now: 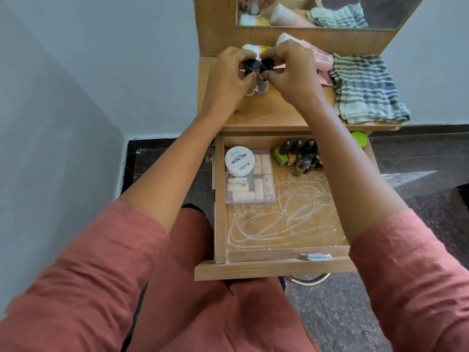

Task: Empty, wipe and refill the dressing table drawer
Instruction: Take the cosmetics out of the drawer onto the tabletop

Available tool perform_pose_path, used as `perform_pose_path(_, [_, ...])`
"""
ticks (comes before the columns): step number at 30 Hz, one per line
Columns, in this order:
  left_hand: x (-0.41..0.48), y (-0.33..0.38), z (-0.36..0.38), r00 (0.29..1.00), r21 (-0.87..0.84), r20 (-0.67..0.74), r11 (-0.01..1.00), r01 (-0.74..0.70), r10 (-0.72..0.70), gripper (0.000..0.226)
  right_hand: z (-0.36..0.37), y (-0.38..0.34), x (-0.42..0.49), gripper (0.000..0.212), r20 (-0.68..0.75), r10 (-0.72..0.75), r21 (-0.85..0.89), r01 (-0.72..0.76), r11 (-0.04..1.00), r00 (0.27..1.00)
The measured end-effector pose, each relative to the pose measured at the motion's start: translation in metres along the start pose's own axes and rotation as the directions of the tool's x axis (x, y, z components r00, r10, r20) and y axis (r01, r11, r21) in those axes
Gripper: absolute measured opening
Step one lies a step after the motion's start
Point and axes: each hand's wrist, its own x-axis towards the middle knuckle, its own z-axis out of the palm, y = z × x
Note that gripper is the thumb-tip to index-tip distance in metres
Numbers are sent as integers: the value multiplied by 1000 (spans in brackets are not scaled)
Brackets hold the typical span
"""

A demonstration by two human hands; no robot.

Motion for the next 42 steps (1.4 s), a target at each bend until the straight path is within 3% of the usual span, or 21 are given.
perform_pose_path(7, [0, 1, -1, 1000, -12, -30, 1000, -1, 0, 29, 4, 6, 0, 42, -15, 55, 69, -54, 996, 998])
perform_pose_path(18, [-14, 10, -2, 997, -67, -78, 997, -29, 24, 23, 2, 6, -13, 30, -53, 7, 68, -3, 998, 999])
perform_pose_path(33, [-36, 8, 9, 998, -64, -31, 996, -54, 52, 24, -5, 10, -24, 41, -92, 31, 78, -24, 997, 995])
perform_pose_path(42, [-88, 21, 54, 978, -116, 175, 989, -89, 109, 26, -24, 39, -92, 23, -91, 127, 52, -122, 991, 988])
